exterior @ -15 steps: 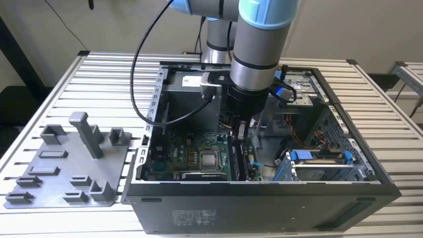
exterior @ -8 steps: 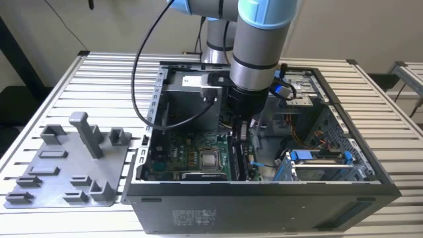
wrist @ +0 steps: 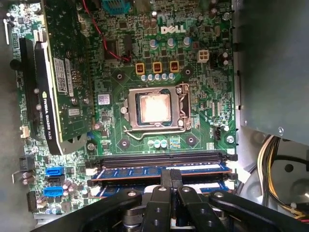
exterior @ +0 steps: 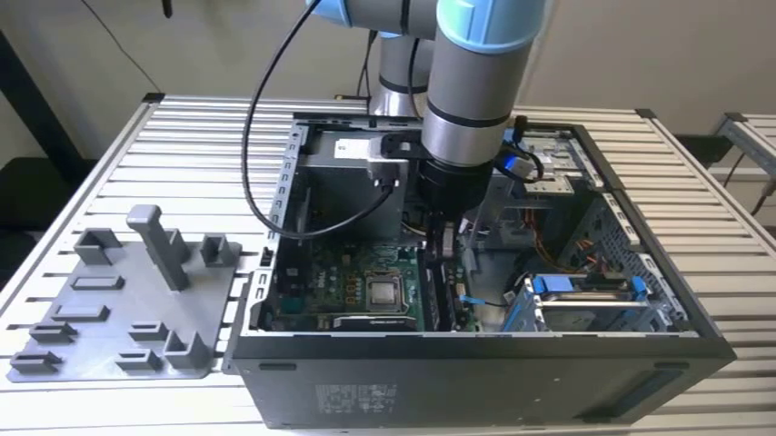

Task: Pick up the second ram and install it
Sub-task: 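Press down the second ram until it locks into place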

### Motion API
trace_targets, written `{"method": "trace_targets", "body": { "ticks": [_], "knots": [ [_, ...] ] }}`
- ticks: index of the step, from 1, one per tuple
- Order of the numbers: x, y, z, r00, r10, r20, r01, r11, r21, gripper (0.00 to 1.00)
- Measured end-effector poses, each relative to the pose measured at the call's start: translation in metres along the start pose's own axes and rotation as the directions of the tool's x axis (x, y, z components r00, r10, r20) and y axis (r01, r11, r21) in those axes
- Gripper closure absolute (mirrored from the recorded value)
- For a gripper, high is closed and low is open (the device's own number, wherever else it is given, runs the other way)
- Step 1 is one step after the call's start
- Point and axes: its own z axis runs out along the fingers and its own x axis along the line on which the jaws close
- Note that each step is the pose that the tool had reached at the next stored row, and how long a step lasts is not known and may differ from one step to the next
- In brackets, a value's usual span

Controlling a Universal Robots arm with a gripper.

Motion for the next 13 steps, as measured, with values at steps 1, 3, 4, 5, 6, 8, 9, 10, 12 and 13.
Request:
{"method": "trace_targets", "body": {
  "ticks": [1, 3, 4, 5, 6, 8, 9, 10, 12, 13],
  "knots": [
    [0.0018, -0.0003, 0.0003, 1.0000, 0.000, 0.0001, 0.000, 1.0000, -0.0017, 0.89],
    [0.0073, -0.0012, 0.0009, 1.0000, 0.000, 0.0001, 0.000, 1.0000, -0.0050, 0.89],
    [0.0092, -0.0015, 0.0014, 1.0000, 0.000, 0.0001, 0.000, 1.0000, -0.0058, 0.89],
    [0.0104, -0.0018, 0.0020, 1.0000, 0.000, 0.0000, 0.000, 1.0000, -0.0063, 0.89],
    [0.0116, -0.0020, 0.0025, 1.0000, 0.000, -0.0001, 0.000, 1.0000, -0.0068, 0.89],
    [0.0143, -0.0026, 0.0036, 1.0000, 0.000, -0.0003, 0.000, 1.0000, -0.0082, 0.89],
    [0.0158, -0.0029, 0.0041, 1.0000, 0.000, -0.0003, 0.000, 1.0000, -0.0086, 0.89],
    [0.0173, -0.0032, 0.0047, 1.0000, 0.000, -0.0003, 0.000, 1.0000, -0.0091, 0.89],
    [0.0192, -0.0034, 0.0054, 1.0000, 0.000, -0.0004, 0.000, 1.0000, -0.0098, 0.89],
    [0.0192, -0.0034, 0.0054, 1.0000, 0.000, -0.0003, 0.000, 1.0000, -0.0098, 0.89]
  ]
}}
